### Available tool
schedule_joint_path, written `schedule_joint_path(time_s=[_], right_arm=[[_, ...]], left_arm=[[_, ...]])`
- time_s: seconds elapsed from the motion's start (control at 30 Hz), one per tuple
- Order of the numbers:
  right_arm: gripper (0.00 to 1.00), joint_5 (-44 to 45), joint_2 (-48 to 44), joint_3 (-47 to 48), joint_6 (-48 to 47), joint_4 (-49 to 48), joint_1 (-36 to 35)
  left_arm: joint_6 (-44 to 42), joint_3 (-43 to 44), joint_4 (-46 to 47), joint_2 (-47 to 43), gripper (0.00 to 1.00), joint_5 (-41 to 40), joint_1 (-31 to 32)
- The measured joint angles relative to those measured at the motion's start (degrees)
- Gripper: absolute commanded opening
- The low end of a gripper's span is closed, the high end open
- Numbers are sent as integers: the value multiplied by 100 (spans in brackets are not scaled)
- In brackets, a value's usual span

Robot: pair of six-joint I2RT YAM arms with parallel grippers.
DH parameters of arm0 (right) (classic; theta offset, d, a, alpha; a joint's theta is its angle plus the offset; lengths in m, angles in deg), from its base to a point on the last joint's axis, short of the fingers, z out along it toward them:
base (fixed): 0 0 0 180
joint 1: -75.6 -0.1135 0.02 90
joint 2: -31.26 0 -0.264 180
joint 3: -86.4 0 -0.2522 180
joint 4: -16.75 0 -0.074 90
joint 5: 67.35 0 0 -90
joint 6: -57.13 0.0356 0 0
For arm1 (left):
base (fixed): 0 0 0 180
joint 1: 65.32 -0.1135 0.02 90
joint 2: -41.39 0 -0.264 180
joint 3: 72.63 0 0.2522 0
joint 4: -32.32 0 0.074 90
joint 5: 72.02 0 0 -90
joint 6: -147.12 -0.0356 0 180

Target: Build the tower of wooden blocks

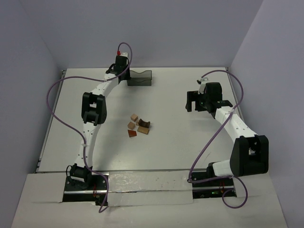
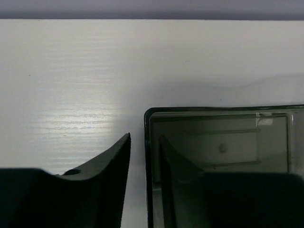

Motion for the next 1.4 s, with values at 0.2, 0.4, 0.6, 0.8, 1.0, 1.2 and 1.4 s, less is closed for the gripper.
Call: schedule_joint_path(time_s=[0.2, 0.4, 0.6, 0.8, 1.0, 1.2, 1.4], right_arm=[[100, -2, 0, 0, 2, 2, 0], [100, -44, -41, 0, 0, 2, 0], [100, -171, -272, 0, -5, 2, 0], [100, -396, -682, -7, -24, -12, 0], [100, -611, -961, -27, -39, -15, 0], [100, -874, -1024, -43, -64, 6, 4], [100, -988, -1029, -43, -70, 47, 4]], left_arm=[[73, 71, -3, 0, 78, 1, -27], [70, 111, -122, -206, 82, 48, -53], [-50, -583, -263, -1637, 79, 551, -85], [-467, -2146, -219, -3971, 80, 1840, -99], [-1263, -3779, -294, -5369, 79, 3065, -85], [-2175, -5542, -729, -5853, 73, 3381, 118], [-3025, -6762, -1001, -6166, 63, 3078, 964]])
